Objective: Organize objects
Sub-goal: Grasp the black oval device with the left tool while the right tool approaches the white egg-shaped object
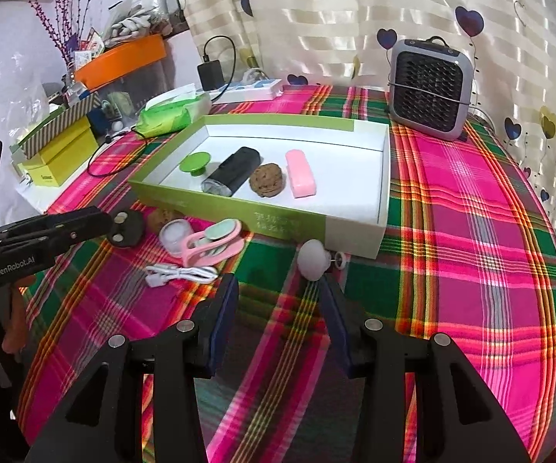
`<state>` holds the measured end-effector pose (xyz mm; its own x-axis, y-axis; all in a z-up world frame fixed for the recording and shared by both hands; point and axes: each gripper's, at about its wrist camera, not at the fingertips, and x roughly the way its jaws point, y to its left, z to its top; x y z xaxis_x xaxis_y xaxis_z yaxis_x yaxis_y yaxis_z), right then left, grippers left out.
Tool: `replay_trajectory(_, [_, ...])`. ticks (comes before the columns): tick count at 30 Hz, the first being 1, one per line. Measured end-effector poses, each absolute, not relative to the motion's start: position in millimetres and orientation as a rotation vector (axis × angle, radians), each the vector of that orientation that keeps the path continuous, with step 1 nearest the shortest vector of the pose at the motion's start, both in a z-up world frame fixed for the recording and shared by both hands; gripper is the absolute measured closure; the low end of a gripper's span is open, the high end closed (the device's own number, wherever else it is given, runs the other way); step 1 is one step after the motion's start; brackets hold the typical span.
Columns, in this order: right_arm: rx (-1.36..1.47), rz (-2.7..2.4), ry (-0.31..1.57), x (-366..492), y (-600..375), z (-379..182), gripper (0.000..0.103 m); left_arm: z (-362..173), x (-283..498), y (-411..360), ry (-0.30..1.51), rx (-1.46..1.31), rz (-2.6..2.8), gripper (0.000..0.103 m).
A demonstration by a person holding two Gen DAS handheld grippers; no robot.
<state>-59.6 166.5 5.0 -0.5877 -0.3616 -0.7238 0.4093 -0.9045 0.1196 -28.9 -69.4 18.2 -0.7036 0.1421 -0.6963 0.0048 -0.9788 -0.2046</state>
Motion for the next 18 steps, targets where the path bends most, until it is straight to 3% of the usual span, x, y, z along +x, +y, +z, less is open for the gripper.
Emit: replay_trajectory(18, [1.177, -2.463, 0.078, -89.0, 165.7, -4.9, 0.058, 6.1, -45.9, -72.0, -0.328, -1.226, 2.790, 0.065])
